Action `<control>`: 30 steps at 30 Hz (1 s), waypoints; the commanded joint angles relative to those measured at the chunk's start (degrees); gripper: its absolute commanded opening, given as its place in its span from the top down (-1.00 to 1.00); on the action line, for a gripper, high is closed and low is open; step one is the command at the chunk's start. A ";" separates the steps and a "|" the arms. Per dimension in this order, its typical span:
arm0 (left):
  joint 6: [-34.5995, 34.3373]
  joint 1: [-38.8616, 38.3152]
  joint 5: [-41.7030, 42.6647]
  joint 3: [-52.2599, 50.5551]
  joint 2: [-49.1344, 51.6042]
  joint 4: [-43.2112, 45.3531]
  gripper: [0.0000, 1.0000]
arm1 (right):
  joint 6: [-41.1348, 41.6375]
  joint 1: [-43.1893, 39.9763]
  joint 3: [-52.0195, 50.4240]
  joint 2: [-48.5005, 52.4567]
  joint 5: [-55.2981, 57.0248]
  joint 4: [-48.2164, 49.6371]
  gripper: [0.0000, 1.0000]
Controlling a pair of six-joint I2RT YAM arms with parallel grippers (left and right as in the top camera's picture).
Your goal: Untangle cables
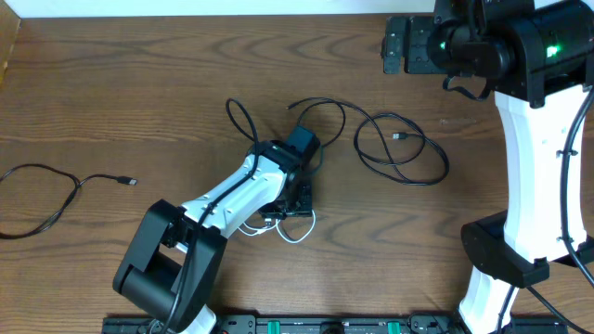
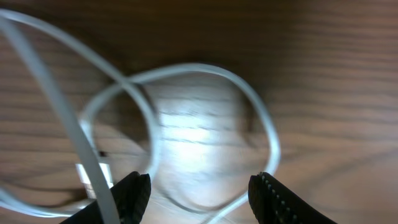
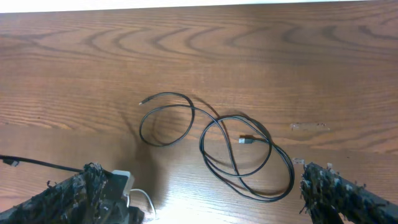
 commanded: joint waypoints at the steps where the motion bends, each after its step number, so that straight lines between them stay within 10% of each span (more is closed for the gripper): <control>1: -0.26 0.13 -13.51 -0.61 0.92 -0.50 -0.12 | 0.17 0.15 -0.04 0.48 0.63 -0.17 -0.99; 8: -0.28 0.35 -17.57 -0.61 0.94 -0.50 -0.10 | 0.17 0.15 -0.04 0.48 0.63 -0.17 -0.98; 22: 2.03 0.33 5.46 -0.61 0.94 0.09 -0.04 | 0.17 0.15 -0.04 0.48 0.63 -0.17 -0.99; 30: 2.03 0.33 -0.20 -0.81 2.23 -0.07 -0.04 | 0.17 0.15 -0.04 0.48 0.63 -0.17 -0.98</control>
